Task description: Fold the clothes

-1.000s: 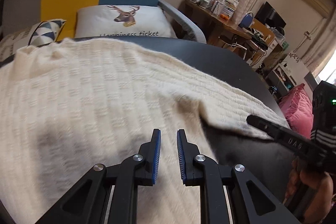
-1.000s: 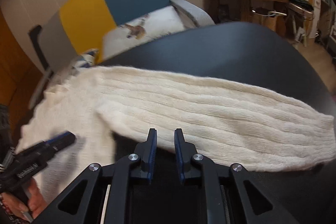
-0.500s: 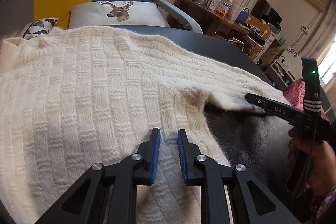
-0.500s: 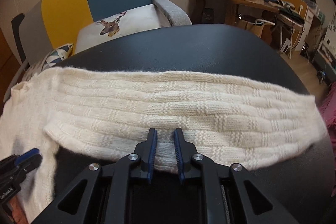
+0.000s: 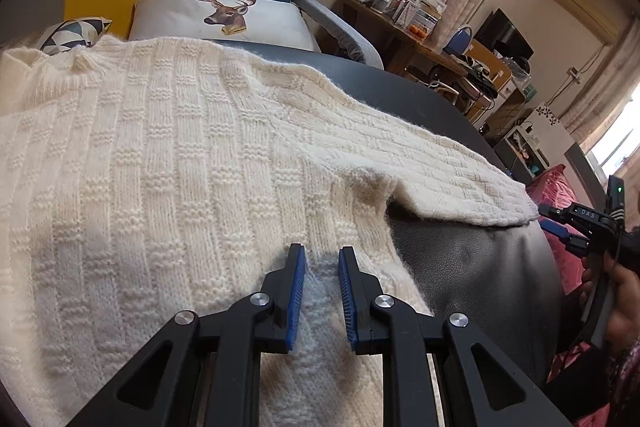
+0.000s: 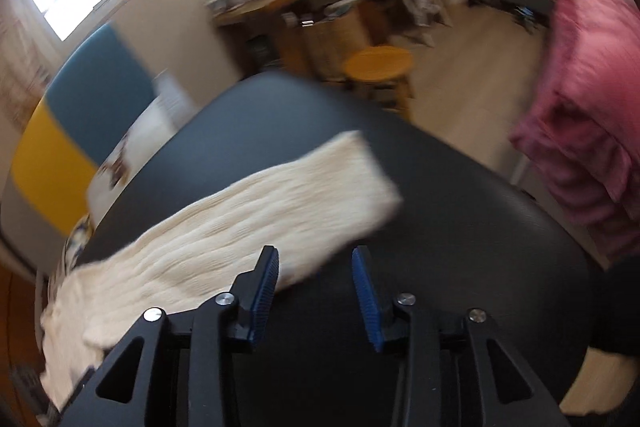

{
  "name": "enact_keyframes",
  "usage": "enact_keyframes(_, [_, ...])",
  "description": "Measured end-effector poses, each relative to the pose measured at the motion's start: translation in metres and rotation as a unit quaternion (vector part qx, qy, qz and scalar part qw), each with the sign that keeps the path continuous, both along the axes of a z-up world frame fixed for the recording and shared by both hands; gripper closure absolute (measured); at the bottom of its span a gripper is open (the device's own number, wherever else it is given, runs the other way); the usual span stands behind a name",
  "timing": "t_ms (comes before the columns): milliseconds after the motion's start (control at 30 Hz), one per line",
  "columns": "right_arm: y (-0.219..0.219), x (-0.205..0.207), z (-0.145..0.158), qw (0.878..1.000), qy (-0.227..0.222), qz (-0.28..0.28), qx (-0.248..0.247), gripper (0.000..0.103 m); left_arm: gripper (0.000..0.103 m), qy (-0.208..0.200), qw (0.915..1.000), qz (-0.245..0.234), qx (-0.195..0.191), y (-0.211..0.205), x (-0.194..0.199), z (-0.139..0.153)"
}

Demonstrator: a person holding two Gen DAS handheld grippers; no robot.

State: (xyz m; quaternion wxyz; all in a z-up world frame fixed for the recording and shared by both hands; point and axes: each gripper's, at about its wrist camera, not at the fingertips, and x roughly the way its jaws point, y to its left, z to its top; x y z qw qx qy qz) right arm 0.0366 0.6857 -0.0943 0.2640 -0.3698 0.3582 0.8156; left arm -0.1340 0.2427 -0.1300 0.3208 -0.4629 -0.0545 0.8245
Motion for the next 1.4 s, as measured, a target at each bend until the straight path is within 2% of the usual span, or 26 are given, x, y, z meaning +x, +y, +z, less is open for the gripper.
enact_keyframes(133, [0.029, 0.013, -0.014, 0.997, 0.043, -0.042, -0.041, 0.058, 0.085, 0.003, 1.0, -0.001, -0.004, 0.002, 0.0, -0.001])
enact_keyframes(200, [0.031, 0.003, -0.016, 0.998, 0.053, -0.024, -0.037, 0.056, 0.085, 0.002, 1.0, 0.0, -0.002, 0.002, 0.0, -0.001])
enact_keyframes(333, [0.023, -0.024, -0.015, 0.999, 0.04, -0.001, -0.004, 0.056, 0.085, 0.002, 1.0, 0.0, -0.002, 0.002, -0.001, -0.002])
enact_keyframes(400, [0.021, -0.033, -0.016, 0.999, 0.042, 0.001, -0.003, 0.057, 0.085, 0.002, 1.0, 0.0, -0.003, 0.002, -0.001, -0.002])
enact_keyframes(433, [0.021, -0.036, -0.017, 0.999, 0.043, 0.002, -0.005, 0.061, 0.085, 0.002, 1.0, 0.0, -0.002, 0.002, -0.001, -0.002])
enact_keyframes(500, [0.024, -0.038, -0.02, 0.999, 0.046, 0.004, -0.016, 0.083, 0.085, 0.001, 1.0, 0.0, -0.002, 0.002, -0.001, -0.002])
enact_keyframes(567, [0.026, -0.039, -0.023, 0.998, 0.05, 0.008, -0.024, 0.096, 0.085, 0.001, 1.0, 0.0, -0.001, 0.002, -0.001, -0.003])
enact_keyframes(733, [0.03, -0.038, -0.022, 0.998, 0.057, 0.006, -0.011, 0.096, 0.085, 0.003, 1.0, -0.001, -0.004, 0.002, -0.002, -0.004])
enact_keyframes(1033, [0.044, -0.046, -0.009, 0.997, 0.054, -0.02, 0.054, 0.097, 0.084, 0.008, 0.9999, -0.003, -0.011, 0.002, -0.002, -0.005])
enact_keyframes(1167, [0.046, -0.051, -0.023, 0.998, 0.047, -0.021, 0.026, 0.097, 0.084, 0.0, 0.9997, -0.001, -0.023, 0.005, -0.006, -0.001])
enact_keyframes(1267, [0.047, -0.048, -0.027, 0.998, 0.057, -0.02, 0.025, 0.097, 0.083, -0.015, 0.9992, 0.006, -0.036, 0.012, -0.015, 0.006])
enact_keyframes(1400, [0.047, -0.048, -0.03, 0.998, 0.058, -0.015, 0.031, 0.098, 0.082, 0.011, 0.9981, 0.019, -0.058, 0.029, -0.038, 0.016])
